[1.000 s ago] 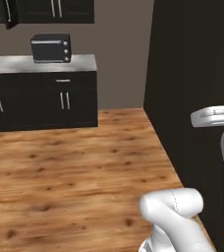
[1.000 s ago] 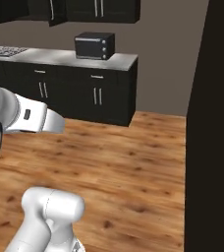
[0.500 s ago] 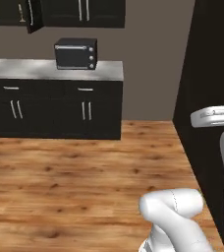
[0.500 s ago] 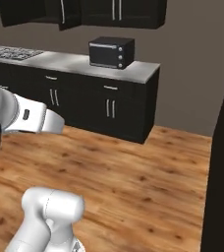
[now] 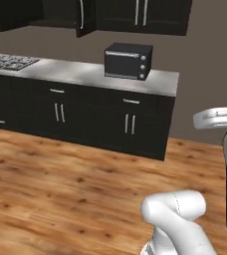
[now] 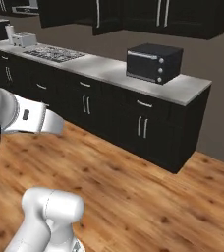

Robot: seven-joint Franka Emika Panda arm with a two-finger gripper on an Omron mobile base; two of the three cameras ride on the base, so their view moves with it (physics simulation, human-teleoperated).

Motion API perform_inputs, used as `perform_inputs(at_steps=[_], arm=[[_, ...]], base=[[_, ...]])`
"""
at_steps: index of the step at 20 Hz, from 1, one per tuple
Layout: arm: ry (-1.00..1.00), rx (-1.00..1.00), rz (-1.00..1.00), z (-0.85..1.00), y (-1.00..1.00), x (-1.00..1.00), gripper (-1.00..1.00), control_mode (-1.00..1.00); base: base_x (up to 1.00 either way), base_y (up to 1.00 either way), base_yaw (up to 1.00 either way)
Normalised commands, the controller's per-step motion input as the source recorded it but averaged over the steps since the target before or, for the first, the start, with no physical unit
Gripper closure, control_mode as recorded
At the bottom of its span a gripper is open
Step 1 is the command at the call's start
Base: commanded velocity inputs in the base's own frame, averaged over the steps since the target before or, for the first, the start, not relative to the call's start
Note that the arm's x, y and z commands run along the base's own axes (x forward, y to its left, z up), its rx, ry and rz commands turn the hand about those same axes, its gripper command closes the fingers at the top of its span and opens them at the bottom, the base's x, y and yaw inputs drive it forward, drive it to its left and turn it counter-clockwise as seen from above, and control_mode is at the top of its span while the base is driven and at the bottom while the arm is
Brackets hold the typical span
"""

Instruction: Get the candle and the beer from the cabinet and move them to the dining counter.

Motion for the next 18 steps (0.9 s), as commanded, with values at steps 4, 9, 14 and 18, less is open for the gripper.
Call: perform_inputs(at_steps=[4, 9, 14, 18], arm=[[0.00, 0.00, 0.00, 0.00, 0.00, 0.00, -1.00, 1.00], [0.00, 0.00, 0.00, 0.00, 0.00, 0.00, -1.00, 1.00], [0.00, 0.00, 0.00, 0.00, 0.00, 0.00, -1.00, 1.00], [0.00, 0.00, 0.00, 0.00, 0.00, 0.00, -1.00, 1.00]], base=[[1.00, 0.00, 0.40], [1.00, 0.01, 0.25], [1.00, 0.28, 0.08], [1.00, 0.62, 0.00]])
